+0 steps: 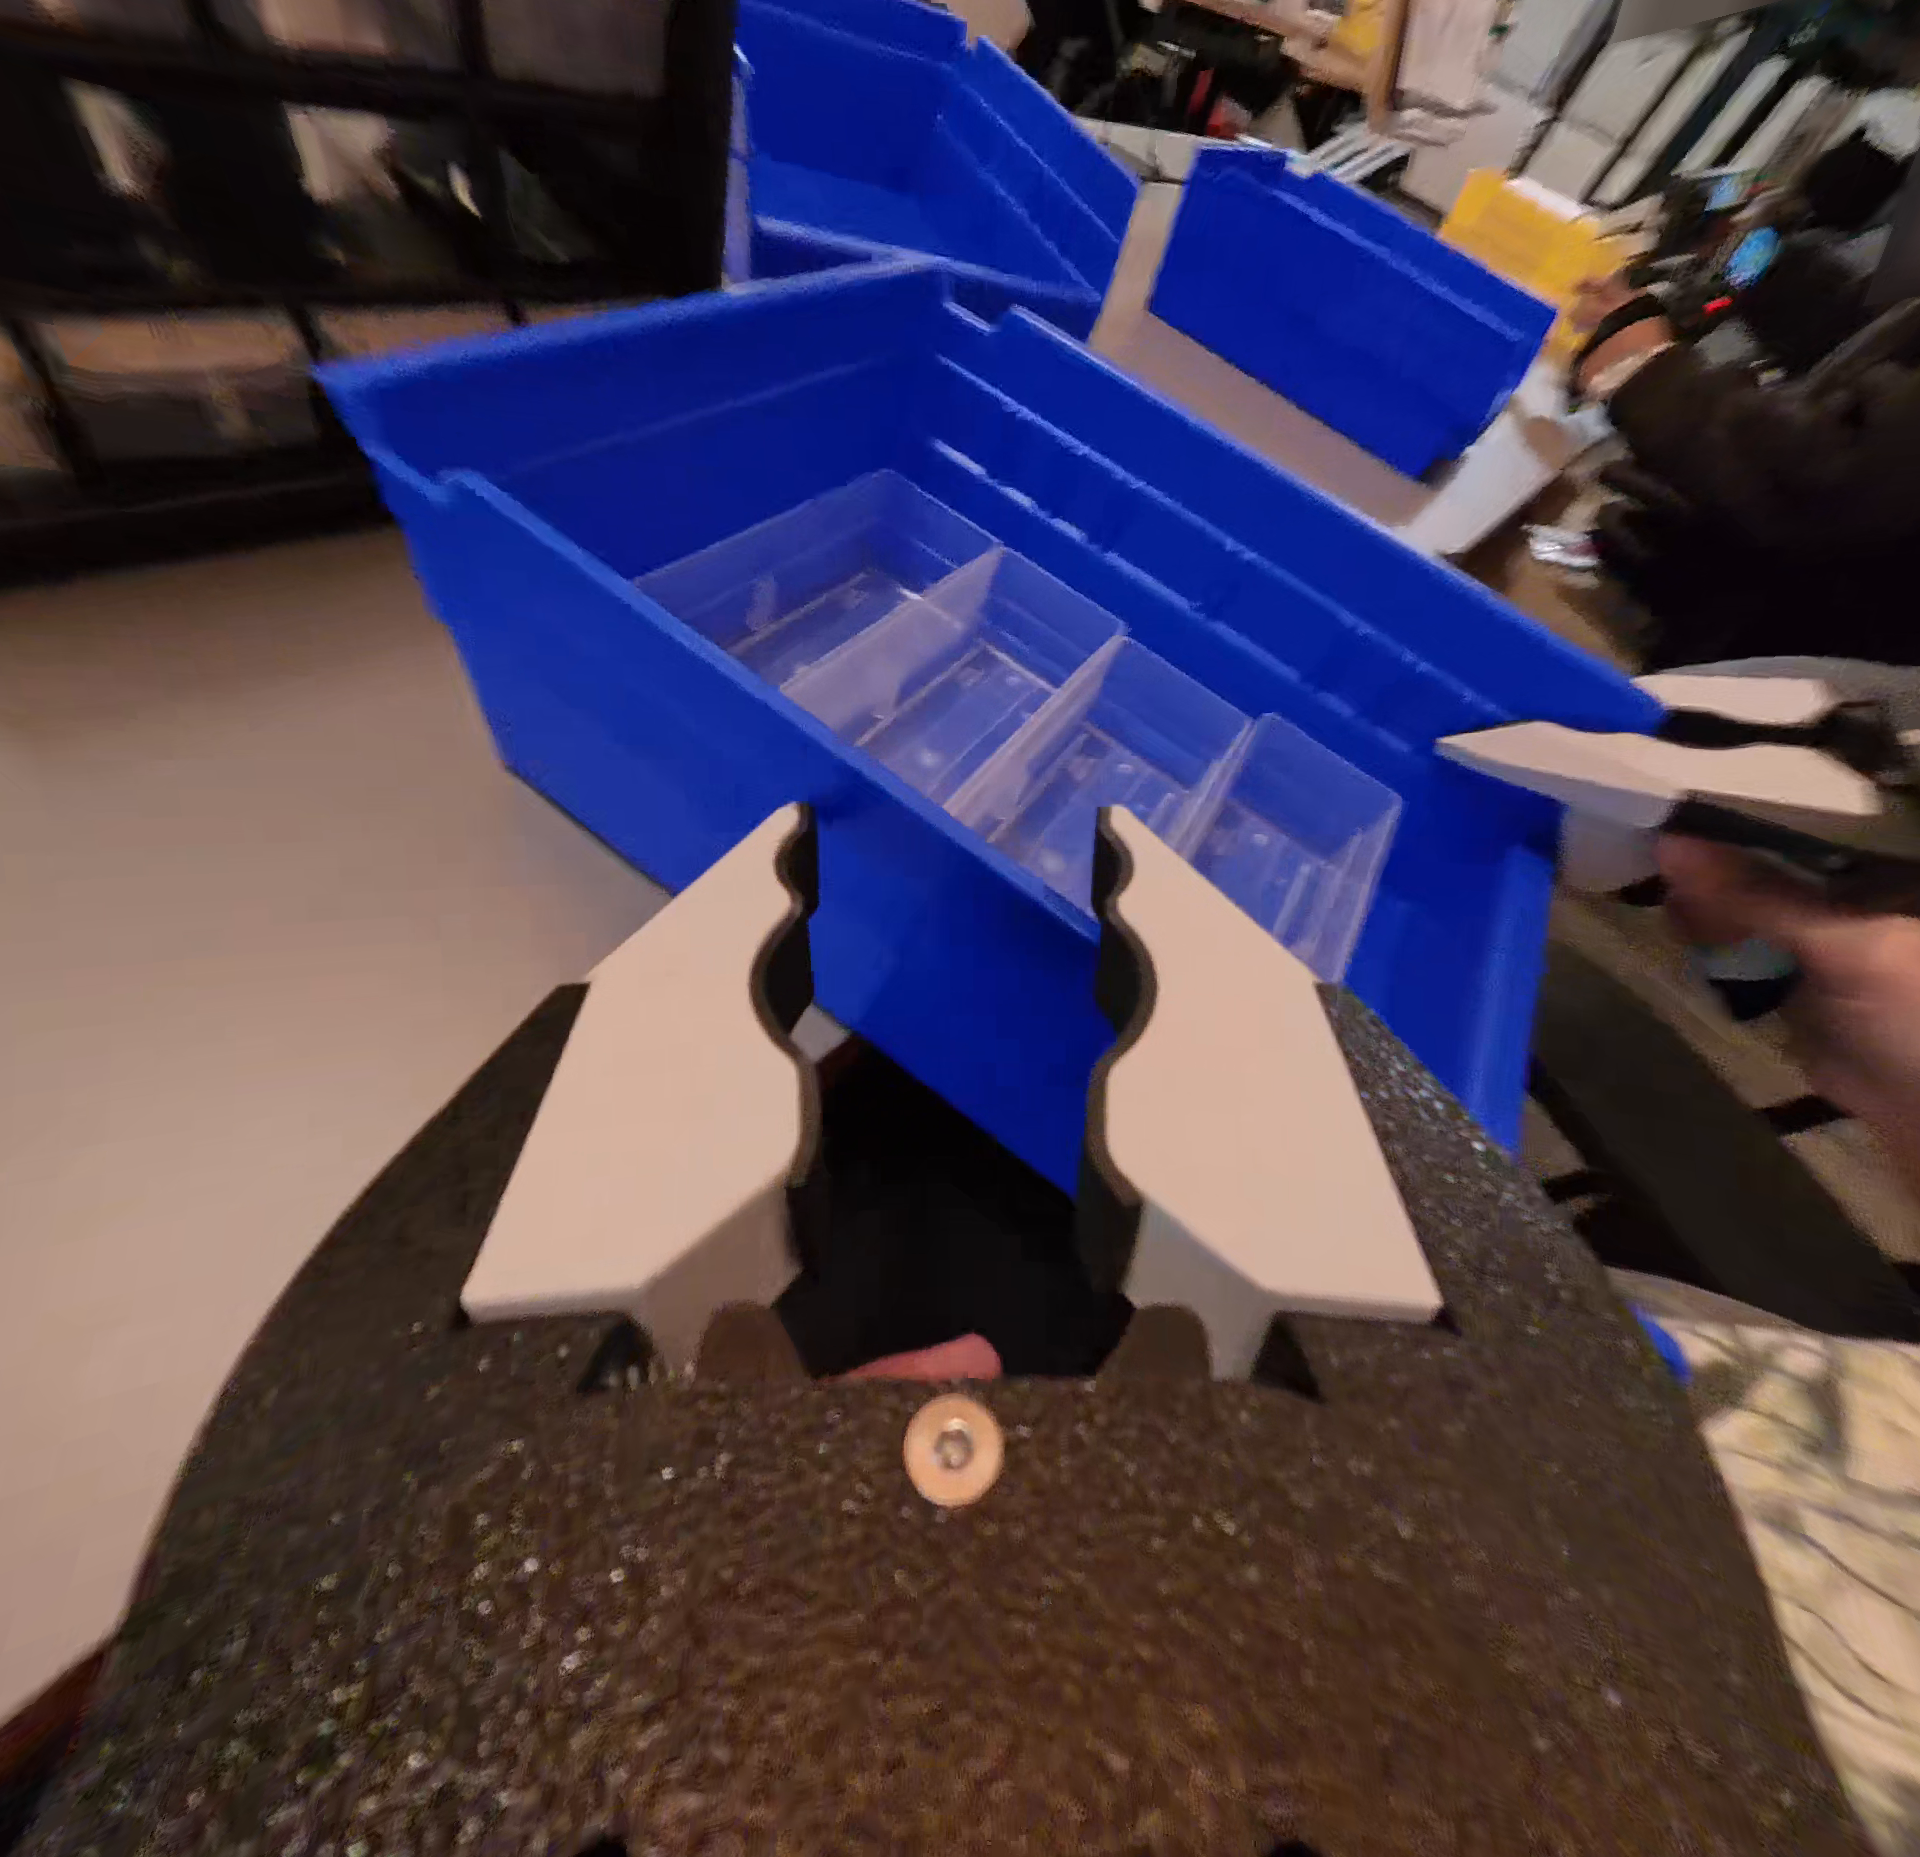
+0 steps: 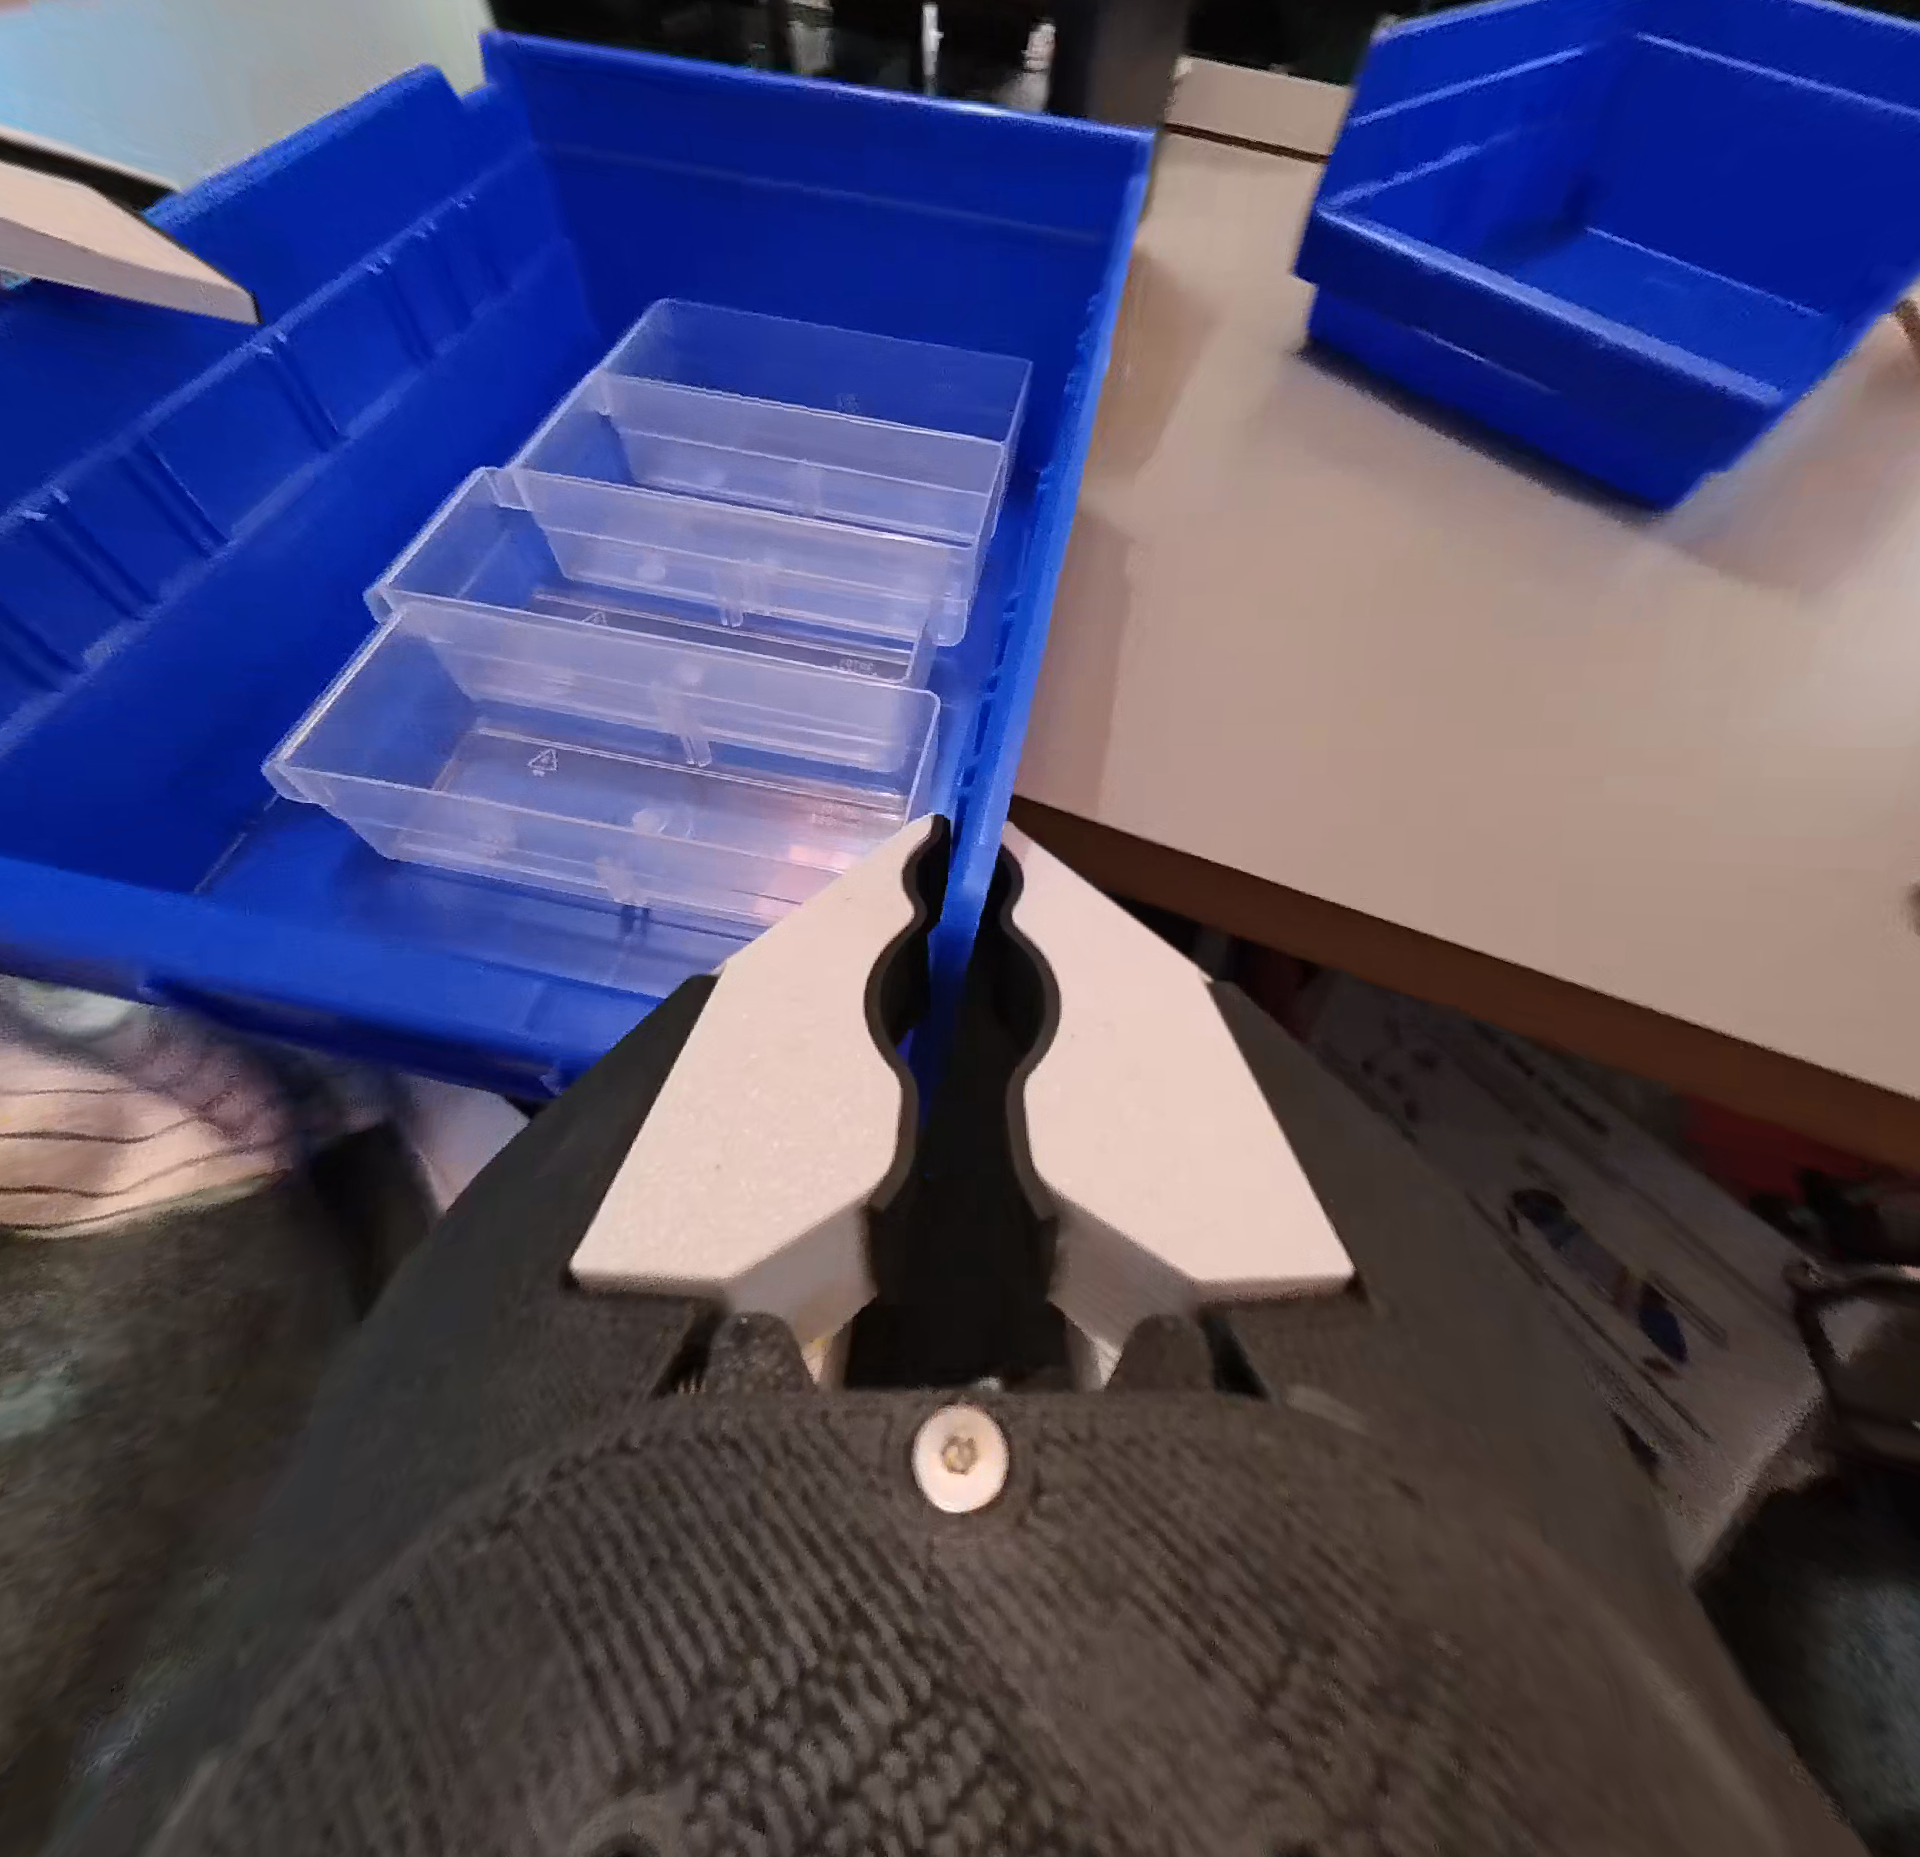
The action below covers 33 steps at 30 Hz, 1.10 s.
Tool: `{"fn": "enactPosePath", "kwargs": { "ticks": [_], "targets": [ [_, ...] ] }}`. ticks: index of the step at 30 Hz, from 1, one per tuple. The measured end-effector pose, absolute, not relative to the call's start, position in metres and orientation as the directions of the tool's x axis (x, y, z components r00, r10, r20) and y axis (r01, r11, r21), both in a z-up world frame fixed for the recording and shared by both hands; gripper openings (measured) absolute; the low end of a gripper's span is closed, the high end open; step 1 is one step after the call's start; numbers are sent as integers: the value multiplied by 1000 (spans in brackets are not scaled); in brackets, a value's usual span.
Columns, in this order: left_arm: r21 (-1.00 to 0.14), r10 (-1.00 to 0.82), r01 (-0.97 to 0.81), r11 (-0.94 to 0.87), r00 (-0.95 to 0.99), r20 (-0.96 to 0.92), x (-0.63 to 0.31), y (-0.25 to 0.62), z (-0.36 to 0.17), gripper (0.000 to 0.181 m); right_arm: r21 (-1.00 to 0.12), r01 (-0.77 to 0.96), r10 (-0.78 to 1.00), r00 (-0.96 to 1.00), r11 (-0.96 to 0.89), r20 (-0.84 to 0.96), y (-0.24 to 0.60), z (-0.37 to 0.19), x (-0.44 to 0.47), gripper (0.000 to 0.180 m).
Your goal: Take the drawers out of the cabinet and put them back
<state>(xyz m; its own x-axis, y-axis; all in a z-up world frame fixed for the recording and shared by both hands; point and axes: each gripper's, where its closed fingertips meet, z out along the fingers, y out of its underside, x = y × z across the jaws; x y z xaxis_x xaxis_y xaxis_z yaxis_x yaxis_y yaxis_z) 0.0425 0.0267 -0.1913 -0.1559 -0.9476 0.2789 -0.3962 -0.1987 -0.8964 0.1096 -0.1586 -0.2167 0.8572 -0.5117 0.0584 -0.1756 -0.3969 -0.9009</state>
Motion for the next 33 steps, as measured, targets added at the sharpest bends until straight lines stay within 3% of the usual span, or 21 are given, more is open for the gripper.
{"fn": "enactPosePath", "kwargs": {
  "ticks": [1, 4, 6, 11, 19, 23, 28, 31, 33],
  "targets": [
    [-877, -931, -415, -240, -157, 329, 37, 30, -191, 57, -900, -171, -494, 867, -401, 56, -150, -216, 106, 4],
    [-835, -915, -487, -257, -154, 372, 20, 47, -187, 70, -896, -144, -438, 897, -421, 62, -125, -217, 94, 5],
    [-815, -941, -557, -162, -163, 298, 8, 62, -190, 72, -899, -138, -395, 918, -417, 42, -106, -217, 83, 8],
    [-684, -988, -724, 87, -151, 35, -35, 123, -202, 50, -904, -76, -283, 958, -420, 51, -47, -216, 53, 10],
    [-569, -996, -821, -52, 82, -28, -102, 237, -205, 33, -877, 93, -52, 990, -472, 133, 70, -217, 1, 16],
    [-618, -965, -756, -217, 261, 20, -123, 294, -202, 25, -858, 173, 44, 984, -484, 173, 129, -218, -13, 18],
    [-805, -904, -505, -310, 419, 85, -103, 378, -189, 14, -853, 183, 55, 982, -488, 179, 203, -219, 0, 20],
    [-838, -800, -369, -403, 587, 126, -116, 413, -181, 37, -851, 172, 16, 982, -496, 189, 237, -219, 22, 12],
    [-856, -792, -312, -412, 587, 168, -123, 397, -170, 43, -859, 155, -9, 983, -489, 183, 249, -220, 34, 7]
  ]
}}
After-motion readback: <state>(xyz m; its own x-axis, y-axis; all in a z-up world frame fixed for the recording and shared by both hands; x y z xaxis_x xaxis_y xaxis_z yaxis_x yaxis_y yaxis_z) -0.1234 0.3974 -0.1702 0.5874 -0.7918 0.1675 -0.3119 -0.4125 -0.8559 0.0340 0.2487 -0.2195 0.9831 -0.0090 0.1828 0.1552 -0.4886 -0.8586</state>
